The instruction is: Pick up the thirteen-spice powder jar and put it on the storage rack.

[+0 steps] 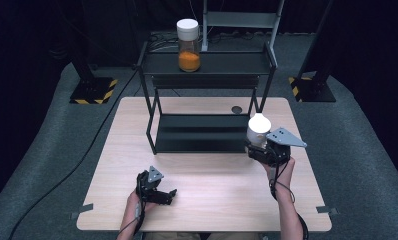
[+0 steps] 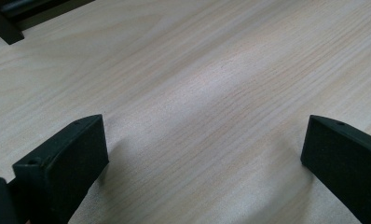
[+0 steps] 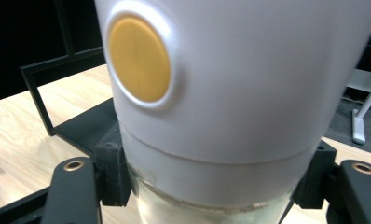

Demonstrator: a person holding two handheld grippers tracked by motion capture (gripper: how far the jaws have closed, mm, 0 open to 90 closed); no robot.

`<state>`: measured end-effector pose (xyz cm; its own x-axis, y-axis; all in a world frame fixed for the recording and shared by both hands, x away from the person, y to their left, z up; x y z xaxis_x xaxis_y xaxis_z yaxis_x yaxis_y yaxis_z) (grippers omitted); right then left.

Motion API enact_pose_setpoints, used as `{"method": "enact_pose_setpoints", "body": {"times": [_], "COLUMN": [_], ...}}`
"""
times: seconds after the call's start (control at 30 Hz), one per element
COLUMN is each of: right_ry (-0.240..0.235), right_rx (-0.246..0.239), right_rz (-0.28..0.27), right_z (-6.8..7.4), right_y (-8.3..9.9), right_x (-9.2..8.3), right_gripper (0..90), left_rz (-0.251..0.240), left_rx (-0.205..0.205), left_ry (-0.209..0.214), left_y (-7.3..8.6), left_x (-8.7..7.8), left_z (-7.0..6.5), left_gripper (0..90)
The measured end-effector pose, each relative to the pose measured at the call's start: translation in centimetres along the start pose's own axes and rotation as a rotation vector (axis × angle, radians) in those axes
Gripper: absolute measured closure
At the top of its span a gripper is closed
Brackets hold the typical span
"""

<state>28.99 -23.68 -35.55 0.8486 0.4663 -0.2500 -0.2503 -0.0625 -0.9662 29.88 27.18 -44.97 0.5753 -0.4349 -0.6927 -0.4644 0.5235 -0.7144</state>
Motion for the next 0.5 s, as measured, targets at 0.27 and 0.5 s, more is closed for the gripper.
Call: {"method": "enact_pose_setpoints", "body": {"times": [0.27,0.5], "right_ry": [0.001,0.001], "right_rx": [-0.003,-0.009], "right_rz": [-0.007,-0.014], "right_z": [-0.2,-0.2], "right_y": [-1.0,-1.8], "right_x": [0.7,1.2], "right_gripper": [30.2,30.2], "left_rz": [-0.001,-0.001], "left_rx": [0.001,0.001], "left_ry": [-0.001,-0.001], "left_y": [0.0,0.0], "left_x": [0.0,0.0], "left_z": [0.0,0.0], "left_gripper": [0.2,0.2]}}
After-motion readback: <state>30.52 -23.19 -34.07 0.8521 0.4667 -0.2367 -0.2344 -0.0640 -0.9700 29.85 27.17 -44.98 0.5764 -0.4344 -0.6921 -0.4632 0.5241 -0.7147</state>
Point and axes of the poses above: each handheld gripper's, and its own axes: x roughly forward along the jaws, y roughly out of its underside, z roughly to its left, the point moved 1 cm from there along x, roughly forward along the jaws, and after that the axes turned 8 degrees about x, right-handed, at the moved point
